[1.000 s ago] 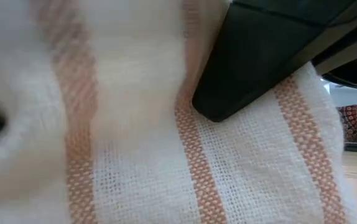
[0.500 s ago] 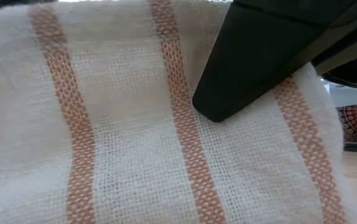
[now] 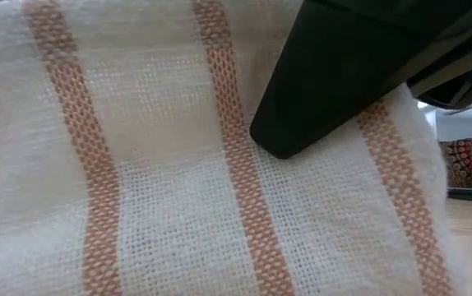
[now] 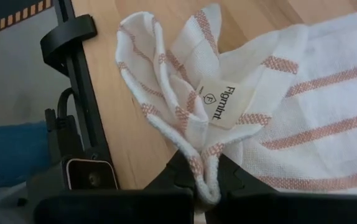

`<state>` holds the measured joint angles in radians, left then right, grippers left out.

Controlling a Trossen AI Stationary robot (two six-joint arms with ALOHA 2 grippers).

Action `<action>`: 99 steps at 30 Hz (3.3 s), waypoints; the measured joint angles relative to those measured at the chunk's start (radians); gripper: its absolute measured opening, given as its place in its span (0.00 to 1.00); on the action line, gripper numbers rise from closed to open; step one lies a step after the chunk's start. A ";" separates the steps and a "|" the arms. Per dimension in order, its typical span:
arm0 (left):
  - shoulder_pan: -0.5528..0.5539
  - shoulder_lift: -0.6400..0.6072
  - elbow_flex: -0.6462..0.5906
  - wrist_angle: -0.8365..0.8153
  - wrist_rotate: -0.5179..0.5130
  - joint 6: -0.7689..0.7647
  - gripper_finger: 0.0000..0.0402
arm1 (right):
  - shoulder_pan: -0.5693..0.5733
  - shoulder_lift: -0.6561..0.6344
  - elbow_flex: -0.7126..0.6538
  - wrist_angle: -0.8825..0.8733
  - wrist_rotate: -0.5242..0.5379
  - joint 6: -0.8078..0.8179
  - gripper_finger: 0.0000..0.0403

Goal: Roll towel into tight, uniform cylinder
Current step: Roll the white brown kitchen towel

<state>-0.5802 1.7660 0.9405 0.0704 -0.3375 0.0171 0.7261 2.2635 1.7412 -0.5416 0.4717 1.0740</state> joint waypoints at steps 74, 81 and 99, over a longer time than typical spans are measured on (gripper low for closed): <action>-0.298 0.114 -0.090 0.195 -0.148 -0.371 0.49 | 0.044 0.000 0.000 -0.042 0.200 -0.177 0.00; -0.276 0.132 -0.089 0.261 -0.138 -0.459 0.73 | 0.021 0.000 0.000 -0.067 0.209 -0.178 0.00; -0.280 0.222 -0.089 0.483 -0.292 -0.426 0.96 | 0.019 0.000 0.000 -0.061 0.204 -0.153 0.00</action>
<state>-0.8605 1.9884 0.8516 0.5533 -0.6296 -0.4093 0.7456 2.2631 1.7412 -0.6029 0.6758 0.9213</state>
